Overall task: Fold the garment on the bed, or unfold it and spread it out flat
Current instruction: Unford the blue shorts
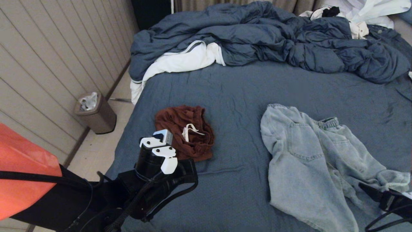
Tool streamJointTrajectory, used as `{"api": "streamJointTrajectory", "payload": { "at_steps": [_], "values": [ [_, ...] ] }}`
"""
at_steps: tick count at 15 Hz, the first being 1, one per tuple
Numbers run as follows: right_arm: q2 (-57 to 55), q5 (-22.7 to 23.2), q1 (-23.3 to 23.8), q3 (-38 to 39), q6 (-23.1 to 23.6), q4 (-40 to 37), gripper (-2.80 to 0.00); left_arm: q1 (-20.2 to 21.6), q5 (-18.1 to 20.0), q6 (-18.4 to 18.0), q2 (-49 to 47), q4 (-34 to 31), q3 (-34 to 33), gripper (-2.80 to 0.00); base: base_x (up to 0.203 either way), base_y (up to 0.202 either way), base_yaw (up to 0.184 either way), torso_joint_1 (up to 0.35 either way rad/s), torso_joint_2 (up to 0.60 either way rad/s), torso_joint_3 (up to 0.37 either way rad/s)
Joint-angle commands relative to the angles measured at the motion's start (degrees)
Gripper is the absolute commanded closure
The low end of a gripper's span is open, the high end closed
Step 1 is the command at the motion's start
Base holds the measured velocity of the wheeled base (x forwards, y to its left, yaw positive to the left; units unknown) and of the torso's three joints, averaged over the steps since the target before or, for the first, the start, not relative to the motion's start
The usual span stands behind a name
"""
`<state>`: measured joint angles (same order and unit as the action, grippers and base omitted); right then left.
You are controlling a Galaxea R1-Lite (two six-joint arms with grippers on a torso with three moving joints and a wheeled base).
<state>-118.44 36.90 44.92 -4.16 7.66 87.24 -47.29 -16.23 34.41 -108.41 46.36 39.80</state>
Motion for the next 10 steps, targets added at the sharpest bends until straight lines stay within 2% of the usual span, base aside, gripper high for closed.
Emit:
{"api": "streamJointTrajectory", "payload": {
  "at_steps": [1, 3, 5, 10],
  "values": [
    [0.74, 0.73, -3.01, 1.43, -0.94, 2.72, -2.80, 0.00, -0.12, 0.22, 0.04, 0.27, 0.01, 0.00, 0.000, 0.000, 0.000, 0.000, 0.00, 0.000],
    [0.16, 0.70, -5.16, 2.08, -1.04, 1.68, -2.80, 0.00, -0.12, 0.22, -0.05, 0.22, 0.01, 0.00, 0.000, 0.000, 0.000, 0.000, 0.00, 0.000],
    [-0.18, 0.25, -5.16, 1.75, -0.98, -1.83, -2.80, 0.00, -0.07, 0.22, -0.81, 0.31, 0.10, 0.00, 0.000, 0.000, 0.000, 0.000, 0.00, 0.000],
    [2.49, -0.90, -1.64, -1.91, -1.04, -4.86, -2.80, 0.00, -0.03, 0.22, -0.84, 0.31, 0.10, 0.00, 0.000, 0.000, 0.000, 0.000, 0.00, 0.000]
  ]
}}
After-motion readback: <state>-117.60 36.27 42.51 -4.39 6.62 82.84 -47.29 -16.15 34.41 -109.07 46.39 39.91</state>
